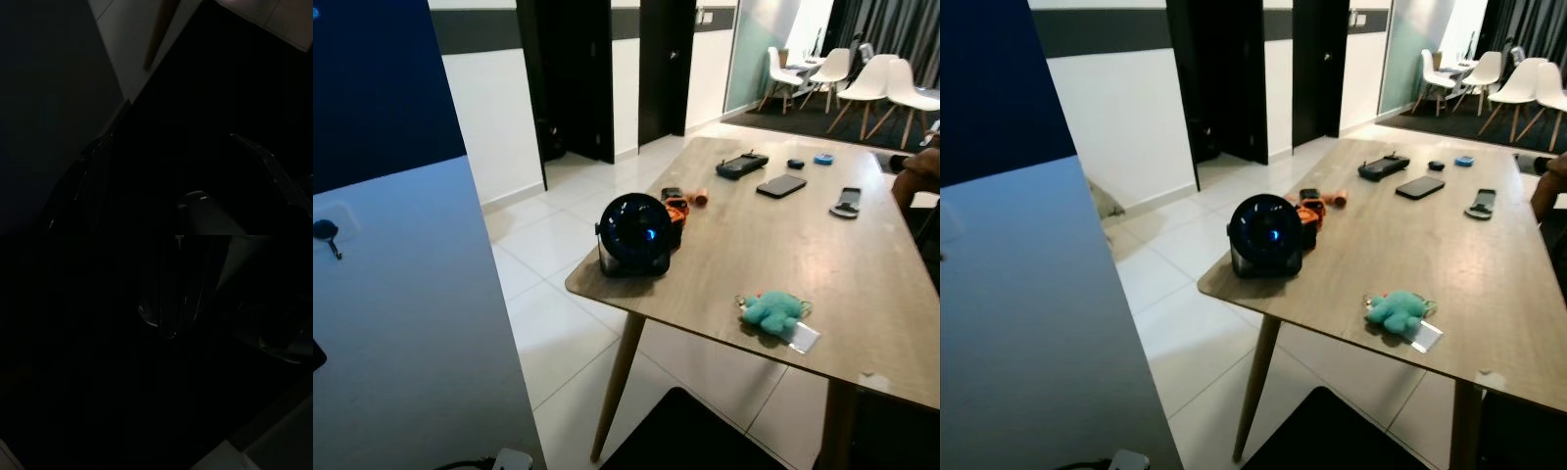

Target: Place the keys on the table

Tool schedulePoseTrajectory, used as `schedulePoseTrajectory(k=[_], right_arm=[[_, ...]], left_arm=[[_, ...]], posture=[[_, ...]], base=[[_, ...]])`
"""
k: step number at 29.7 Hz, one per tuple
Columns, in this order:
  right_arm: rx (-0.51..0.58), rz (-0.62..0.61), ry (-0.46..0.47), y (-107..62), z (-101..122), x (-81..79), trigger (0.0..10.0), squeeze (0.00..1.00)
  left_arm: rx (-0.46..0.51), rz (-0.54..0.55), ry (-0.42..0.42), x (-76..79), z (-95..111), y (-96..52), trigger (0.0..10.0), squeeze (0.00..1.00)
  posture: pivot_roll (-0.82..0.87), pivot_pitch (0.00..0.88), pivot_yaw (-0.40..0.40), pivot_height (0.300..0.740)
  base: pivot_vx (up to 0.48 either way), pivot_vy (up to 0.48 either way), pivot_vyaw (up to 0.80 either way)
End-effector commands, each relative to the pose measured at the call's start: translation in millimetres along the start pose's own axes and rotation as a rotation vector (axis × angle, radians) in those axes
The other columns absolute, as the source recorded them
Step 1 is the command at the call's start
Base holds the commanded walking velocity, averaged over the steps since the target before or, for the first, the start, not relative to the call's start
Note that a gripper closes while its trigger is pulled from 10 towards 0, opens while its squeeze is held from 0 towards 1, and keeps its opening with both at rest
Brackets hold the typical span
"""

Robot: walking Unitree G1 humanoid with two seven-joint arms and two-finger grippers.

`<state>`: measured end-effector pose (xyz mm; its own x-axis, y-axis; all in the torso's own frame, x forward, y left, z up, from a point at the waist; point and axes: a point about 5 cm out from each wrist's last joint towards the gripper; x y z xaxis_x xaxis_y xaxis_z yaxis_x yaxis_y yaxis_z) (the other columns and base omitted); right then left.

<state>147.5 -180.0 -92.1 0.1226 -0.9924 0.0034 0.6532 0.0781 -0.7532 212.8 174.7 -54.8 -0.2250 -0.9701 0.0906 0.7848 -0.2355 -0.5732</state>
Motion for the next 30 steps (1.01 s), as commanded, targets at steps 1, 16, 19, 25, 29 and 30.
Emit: schedulePoseTrajectory(k=[1,16,19,25,29,30], right_arm=[[-0.010,0.011,-0.009,-0.6,-2.8,-2.9,10.0,0.00],[-0.006,0.017,-0.034,-0.1,-0.8,-1.6,10.0,0.00],[-0.005,0.018,-0.036,0.0,-0.4,-1.5,10.0,0.00],[-0.007,0.018,-0.039,0.1,-0.2,-1.0,10.0,0.00],[-0.010,0.018,-0.039,0.0,-0.7,-0.7,10.0,0.00],[-0.011,0.018,-0.040,-0.1,-1.0,-0.6,10.0,0.00]], left_arm=[[-0.010,0.008,0.006,-1.5,-4.8,-3.0,10.0,0.00],[-0.003,0.064,-0.003,-7.4,-3.7,-3.8,10.0,0.00],[-0.010,0.081,-0.005,-8.3,-4.5,-3.9,10.0,0.00],[-0.041,0.100,0.008,-8.8,-7.7,-4.1,10.0,0.00],[-0.059,0.096,0.021,-9.4,-9.6,-4.7,10.0,0.00],[-0.058,0.092,0.026,-9.2,-9.4,-4.7,10.0,0.00]], posture=[[0.05,0.032,0.057,0.740],[0.05,0.019,0.046,0.740],[0.05,0.019,0.046,0.740],[0.05,0.012,0.045,0.740],[0.05,0.013,0.046,0.740],[0.05,0.013,0.045,0.740]], base=[[0.000,0.000,0.80],[0.000,0.000,0.80],[0.000,0.000,0.80],[0.000,0.000,0.80],[0.000,0.000,0.80],[0.000,0.000,0.80]])
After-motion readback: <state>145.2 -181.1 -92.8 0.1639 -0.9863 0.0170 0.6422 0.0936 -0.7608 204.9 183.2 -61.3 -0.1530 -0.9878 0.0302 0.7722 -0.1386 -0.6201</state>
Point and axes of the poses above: a point about 5 cm out from each wrist's last joint towards the gripper, its own y axis pointing out of the wrist towards the gripper, its own z axis along the axis of the wrist's last joint, x = y × z, and after that the axes turned 2 degrees about -y, right-handed
